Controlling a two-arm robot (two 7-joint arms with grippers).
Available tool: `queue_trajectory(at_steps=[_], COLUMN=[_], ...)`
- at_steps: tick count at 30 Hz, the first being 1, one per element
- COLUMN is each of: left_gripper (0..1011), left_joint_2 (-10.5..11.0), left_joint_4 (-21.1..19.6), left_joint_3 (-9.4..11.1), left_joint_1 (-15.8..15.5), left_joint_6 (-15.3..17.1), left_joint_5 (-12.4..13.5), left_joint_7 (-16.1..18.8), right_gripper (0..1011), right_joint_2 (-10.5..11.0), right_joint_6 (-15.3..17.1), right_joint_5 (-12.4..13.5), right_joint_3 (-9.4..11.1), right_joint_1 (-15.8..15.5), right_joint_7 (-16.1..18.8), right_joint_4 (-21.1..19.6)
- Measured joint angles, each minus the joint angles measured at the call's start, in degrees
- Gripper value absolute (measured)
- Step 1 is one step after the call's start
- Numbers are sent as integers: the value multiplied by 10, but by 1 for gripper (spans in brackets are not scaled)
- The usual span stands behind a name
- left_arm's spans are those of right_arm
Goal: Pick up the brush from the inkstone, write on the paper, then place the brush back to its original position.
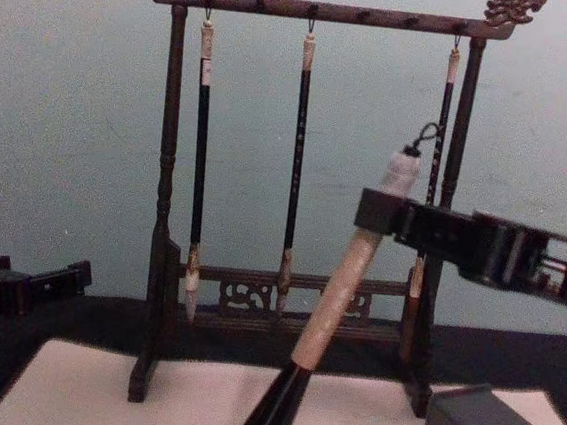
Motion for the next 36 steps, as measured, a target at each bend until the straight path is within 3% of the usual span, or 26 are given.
queue_trajectory(at_steps=[21, 36], left_gripper=[1002, 1002], left_joint_2=[0, 0], left_joint_4=[0, 0], left_joint_3=[0, 0], left_joint_1=[0, 0], left_joint_6=[0, 0], left_joint_5=[0, 0], left_joint_7=[0, 0], right_gripper=[173, 173], right_joint_2=[-12, 4], right_joint_6=[-12, -17], right_joint_5=[12, 9], right_joint_3=[24, 52], right_joint_1=[-30, -57], right_joint_7=[1, -12], right_joint_4=[45, 32])
